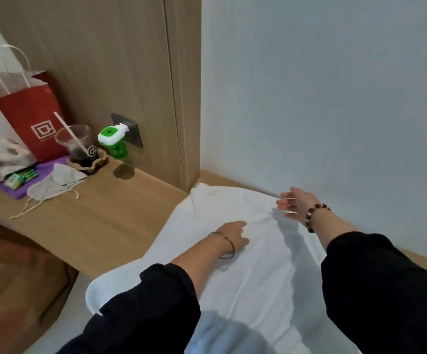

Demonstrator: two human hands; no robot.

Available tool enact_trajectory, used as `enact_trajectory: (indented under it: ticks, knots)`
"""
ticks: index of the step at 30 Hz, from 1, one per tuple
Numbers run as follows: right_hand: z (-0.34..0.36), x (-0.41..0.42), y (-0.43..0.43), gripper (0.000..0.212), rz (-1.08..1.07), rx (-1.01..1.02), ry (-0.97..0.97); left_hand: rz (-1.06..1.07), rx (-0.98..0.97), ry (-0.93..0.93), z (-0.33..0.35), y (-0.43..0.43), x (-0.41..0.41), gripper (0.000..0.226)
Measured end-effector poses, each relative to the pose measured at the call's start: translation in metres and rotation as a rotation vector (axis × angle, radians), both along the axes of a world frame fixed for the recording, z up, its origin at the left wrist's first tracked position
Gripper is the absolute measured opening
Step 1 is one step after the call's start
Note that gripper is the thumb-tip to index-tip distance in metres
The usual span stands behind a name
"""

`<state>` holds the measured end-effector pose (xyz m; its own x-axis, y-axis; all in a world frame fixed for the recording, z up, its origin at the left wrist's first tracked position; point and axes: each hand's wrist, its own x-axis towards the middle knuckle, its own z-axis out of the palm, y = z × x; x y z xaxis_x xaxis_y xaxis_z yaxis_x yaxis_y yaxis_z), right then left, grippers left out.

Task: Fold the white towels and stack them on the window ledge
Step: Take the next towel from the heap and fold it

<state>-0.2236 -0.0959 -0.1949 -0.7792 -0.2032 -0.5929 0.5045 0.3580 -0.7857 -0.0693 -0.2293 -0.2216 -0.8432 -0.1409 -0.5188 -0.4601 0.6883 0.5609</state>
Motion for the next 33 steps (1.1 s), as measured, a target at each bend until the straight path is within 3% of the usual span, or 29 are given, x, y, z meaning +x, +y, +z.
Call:
enact_trajectory:
  ticks: [4, 5, 7, 11, 15, 19, 22, 27, 30, 33]
  knots:
    - [-0.034, 0.029, 0.017, 0.024, 0.205, 0.263, 0.130, -0.078, -0.344, 0.004, -0.040, 0.001, 0.031, 0.039]
    - [-0.044, 0.039, 0.016, 0.017, 0.288, 0.339, 0.248, -0.063, -0.413, 0.000, -0.041, -0.001, 0.037, 0.041]
    - [-0.056, 0.062, 0.011, 0.035, 0.464, 0.426, 0.517, -0.016, -0.509, -0.026, -0.042, -0.007, 0.047, 0.047]
    - [-0.066, 0.098, -0.019, 0.060, 1.017, 0.547, 0.797, 0.135, -0.549, -0.111, -0.049, -0.029, 0.072, 0.056]
    - [-0.081, 0.114, -0.042, 0.053, 1.384, 0.791, 0.803, 0.115, -0.571, -0.176, -0.050, -0.043, 0.102, 0.055]
    - [-0.076, 0.123, -0.049, 0.039, 1.367, 0.961, 0.853, 0.130, -0.544, -0.214, -0.036, -0.045, 0.136, 0.050]
    - [-0.061, 0.123, -0.050, 0.021, 1.266, 1.006, 0.956, 0.191, -0.649, -0.297, -0.017, -0.039, 0.163, 0.035]
    - [-0.018, 0.115, -0.033, 0.024, 1.053, 0.844, 1.047, 0.411, -0.830, -0.337, 0.006, 0.001, 0.202, 0.029]
    - [0.016, 0.110, -0.022, 0.023, 0.864, 0.649, 1.044, 0.640, -0.904, -0.148, 0.033, 0.040, 0.205, 0.022]
    - [0.059, 0.107, -0.009, 0.019, 0.617, 0.359, 1.004, 0.993, -0.808, 0.249, 0.072, 0.076, 0.195, 0.029]
